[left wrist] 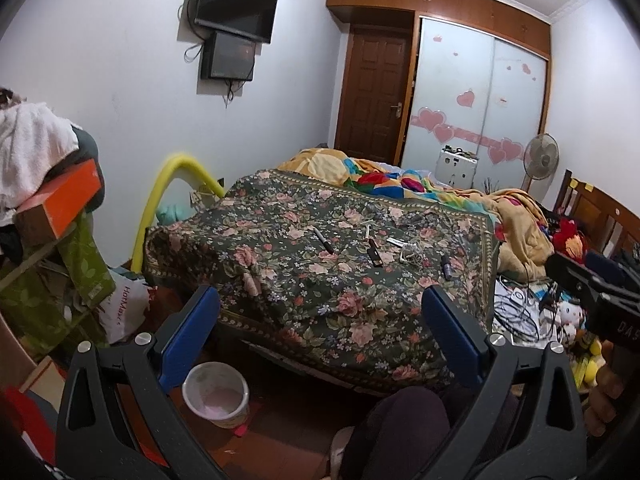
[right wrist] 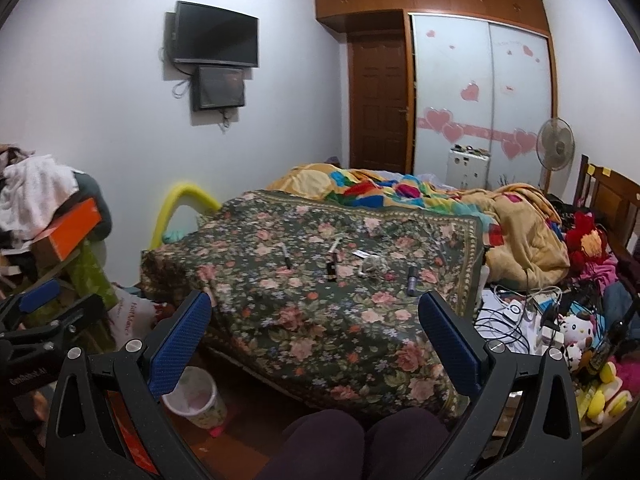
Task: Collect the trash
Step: 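Grasp the black-red card with the left gripper while the right grasps the purple bottle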
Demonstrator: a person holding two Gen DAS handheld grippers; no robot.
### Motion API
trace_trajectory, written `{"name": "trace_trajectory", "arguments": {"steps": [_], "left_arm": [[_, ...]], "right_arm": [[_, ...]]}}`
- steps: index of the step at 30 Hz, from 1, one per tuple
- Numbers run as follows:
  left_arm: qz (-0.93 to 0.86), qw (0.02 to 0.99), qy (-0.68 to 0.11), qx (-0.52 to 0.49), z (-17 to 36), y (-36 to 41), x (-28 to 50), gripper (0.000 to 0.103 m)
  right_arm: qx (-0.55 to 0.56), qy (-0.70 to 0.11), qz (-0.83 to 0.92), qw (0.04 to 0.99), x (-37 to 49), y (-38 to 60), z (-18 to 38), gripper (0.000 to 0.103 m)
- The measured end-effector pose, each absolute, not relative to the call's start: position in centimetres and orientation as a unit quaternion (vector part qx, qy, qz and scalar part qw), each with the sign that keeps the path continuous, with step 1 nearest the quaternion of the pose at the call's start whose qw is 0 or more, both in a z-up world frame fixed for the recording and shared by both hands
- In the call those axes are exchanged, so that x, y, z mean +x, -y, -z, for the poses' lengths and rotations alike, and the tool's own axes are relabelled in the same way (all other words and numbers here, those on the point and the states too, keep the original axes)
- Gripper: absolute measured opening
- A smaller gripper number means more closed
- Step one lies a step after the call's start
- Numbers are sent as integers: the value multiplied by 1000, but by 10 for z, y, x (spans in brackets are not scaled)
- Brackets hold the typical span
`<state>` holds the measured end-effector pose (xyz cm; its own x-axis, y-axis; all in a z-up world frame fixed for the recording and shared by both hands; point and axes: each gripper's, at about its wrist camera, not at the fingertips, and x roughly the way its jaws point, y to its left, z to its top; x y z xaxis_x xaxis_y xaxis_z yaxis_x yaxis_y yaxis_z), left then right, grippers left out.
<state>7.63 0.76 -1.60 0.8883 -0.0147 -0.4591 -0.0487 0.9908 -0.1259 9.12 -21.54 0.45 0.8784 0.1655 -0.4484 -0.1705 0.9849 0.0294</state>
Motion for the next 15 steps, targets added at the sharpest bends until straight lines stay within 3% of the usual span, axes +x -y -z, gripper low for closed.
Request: {"name": "trace_trajectory", "arguments": {"steps": [15], "left_arm": [[-39, 934, -337, -114, 73, 5, 264, 102]], "right_arm": [[22, -325, 15, 945, 227, 288, 40, 103]]}}
